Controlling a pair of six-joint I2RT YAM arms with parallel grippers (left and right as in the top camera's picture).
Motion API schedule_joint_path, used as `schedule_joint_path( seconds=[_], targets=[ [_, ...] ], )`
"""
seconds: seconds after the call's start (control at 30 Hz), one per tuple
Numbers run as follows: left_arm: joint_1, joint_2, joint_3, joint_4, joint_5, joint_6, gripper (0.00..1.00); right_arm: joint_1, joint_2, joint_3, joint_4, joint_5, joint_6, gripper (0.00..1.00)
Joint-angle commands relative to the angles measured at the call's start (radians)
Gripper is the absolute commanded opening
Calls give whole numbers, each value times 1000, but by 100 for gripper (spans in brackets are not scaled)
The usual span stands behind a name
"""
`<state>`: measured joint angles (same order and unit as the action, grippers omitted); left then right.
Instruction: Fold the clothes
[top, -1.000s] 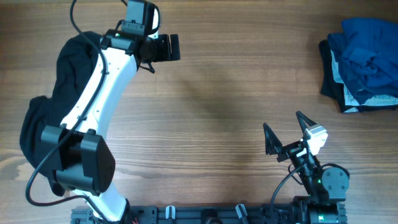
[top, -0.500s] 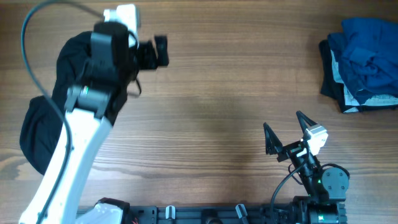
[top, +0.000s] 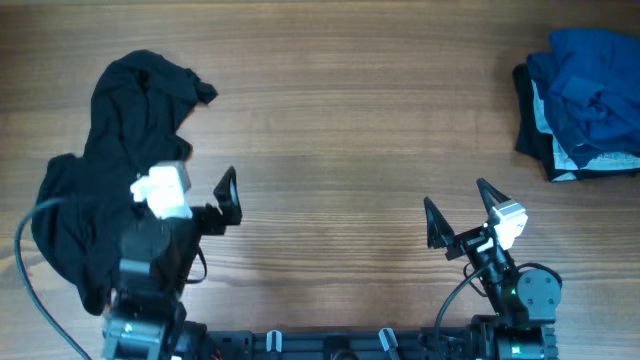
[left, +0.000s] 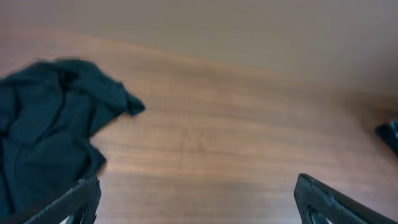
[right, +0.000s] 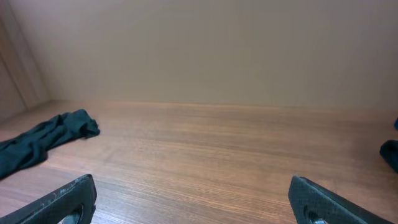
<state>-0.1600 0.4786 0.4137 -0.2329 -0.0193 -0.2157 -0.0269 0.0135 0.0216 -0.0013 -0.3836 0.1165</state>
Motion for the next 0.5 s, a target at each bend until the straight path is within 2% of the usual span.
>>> schedule_joint_path(
  seconds=[0.0, 0.17, 0.47],
  targets=[
    [21, -166, -164, 148, -16, -2, 100, 3, -9, -3, 5, 10, 15, 100],
    [75, -282, -331, 348, 30, -3, 100, 3, -9, -3, 5, 10, 14, 100],
    [149, -420, -402, 344, 77, -10, 100, 3, -9, -3, 4, 10, 15, 100]
  ],
)
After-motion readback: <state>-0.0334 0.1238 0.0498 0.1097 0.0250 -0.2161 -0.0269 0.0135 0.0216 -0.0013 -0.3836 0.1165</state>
